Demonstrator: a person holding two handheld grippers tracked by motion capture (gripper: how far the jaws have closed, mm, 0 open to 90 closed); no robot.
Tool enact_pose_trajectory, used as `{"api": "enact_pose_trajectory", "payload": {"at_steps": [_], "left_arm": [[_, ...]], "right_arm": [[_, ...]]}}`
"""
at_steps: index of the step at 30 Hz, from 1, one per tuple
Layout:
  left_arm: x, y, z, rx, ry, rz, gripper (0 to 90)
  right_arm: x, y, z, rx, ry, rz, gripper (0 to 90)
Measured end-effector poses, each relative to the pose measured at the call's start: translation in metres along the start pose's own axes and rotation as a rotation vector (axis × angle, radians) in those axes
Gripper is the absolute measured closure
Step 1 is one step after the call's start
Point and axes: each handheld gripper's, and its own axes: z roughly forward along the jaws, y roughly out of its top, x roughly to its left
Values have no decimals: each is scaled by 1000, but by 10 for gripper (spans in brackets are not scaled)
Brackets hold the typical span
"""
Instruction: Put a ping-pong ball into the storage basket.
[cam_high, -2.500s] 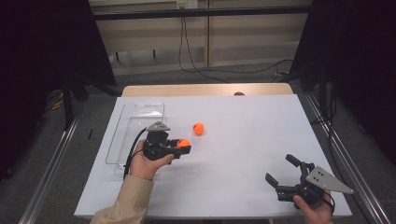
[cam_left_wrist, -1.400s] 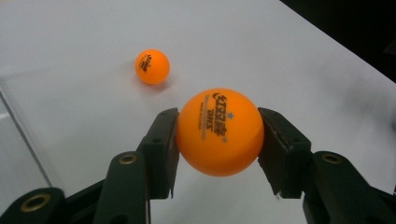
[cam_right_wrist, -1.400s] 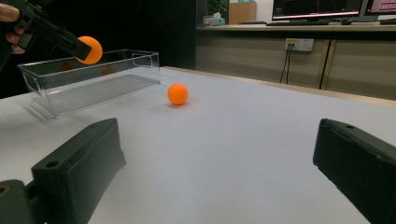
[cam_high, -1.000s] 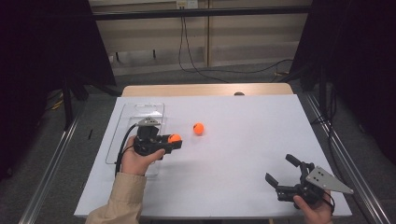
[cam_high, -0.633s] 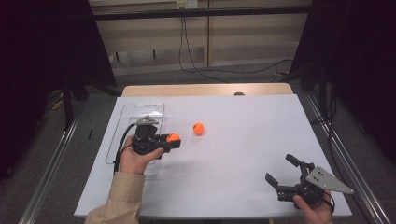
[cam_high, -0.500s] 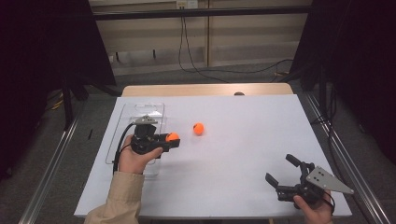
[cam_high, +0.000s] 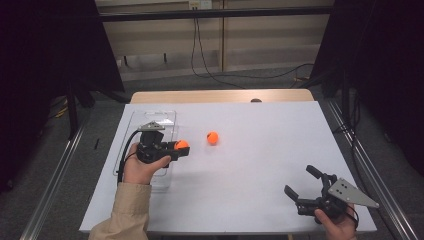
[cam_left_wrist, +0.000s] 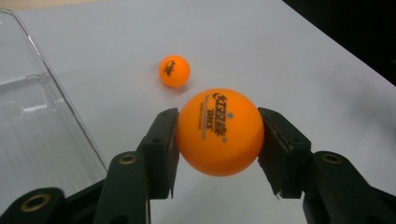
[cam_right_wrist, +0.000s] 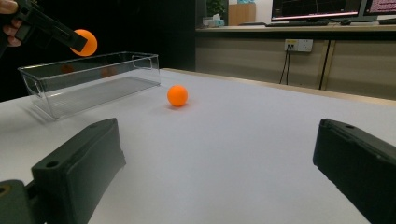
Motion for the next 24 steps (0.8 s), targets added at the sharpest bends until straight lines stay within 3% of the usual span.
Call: {"api": "enact_pose_trajectory", "payload": {"at_steps": [24], "left_arm": [[8, 4, -10, 8, 16, -10, 509]], "right_arm": [[0, 0, 0, -2, -1, -1, 7]]}}
